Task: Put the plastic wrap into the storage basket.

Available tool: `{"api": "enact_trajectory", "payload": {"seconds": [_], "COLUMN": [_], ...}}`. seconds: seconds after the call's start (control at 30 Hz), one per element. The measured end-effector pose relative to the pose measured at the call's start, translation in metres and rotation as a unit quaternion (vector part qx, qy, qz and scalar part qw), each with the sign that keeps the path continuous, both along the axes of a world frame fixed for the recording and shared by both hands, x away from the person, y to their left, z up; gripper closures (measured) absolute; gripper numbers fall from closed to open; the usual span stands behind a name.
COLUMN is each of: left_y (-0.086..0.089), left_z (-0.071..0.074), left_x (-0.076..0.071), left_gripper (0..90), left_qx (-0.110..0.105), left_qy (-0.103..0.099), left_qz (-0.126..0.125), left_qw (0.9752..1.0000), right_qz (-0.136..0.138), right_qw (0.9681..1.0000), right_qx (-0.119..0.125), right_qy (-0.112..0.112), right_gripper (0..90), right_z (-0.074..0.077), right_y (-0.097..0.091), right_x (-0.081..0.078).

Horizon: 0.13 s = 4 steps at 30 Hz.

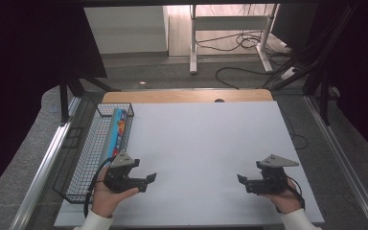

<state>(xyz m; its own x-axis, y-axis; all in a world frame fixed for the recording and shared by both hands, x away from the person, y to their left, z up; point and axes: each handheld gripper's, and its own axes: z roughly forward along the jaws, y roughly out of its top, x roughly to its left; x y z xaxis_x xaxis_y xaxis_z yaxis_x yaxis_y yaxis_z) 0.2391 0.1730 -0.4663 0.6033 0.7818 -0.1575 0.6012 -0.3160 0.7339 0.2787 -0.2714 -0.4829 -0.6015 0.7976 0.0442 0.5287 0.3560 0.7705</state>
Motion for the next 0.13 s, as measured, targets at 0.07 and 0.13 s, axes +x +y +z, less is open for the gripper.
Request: {"api": "enact_trajectory", "payload": {"seconds": [0.07, 0.13], "left_y": [-0.0003, 0.0008], "left_z": [-0.0029, -0.0054], "left_x": [-0.0008, -0.0014], "left_gripper": [18.5, 18.5], "left_qx": [0.005, 0.004], "left_qy": [0.002, 0.004], "left_qz": [0.001, 0.002], "left_qw": [1.0, 1.0], "right_qz": [0.001, -0.002], "right_qw": [1.0, 1.0], "right_qx": [0.0, 0.003], "right_qy": [-0.004, -0.009], "right_gripper": [9.9, 9.6], "right_z": [0.0002, 0.0011], "right_y": [-0.0004, -0.0016], "right_x": [-0.0002, 0.0001]}}
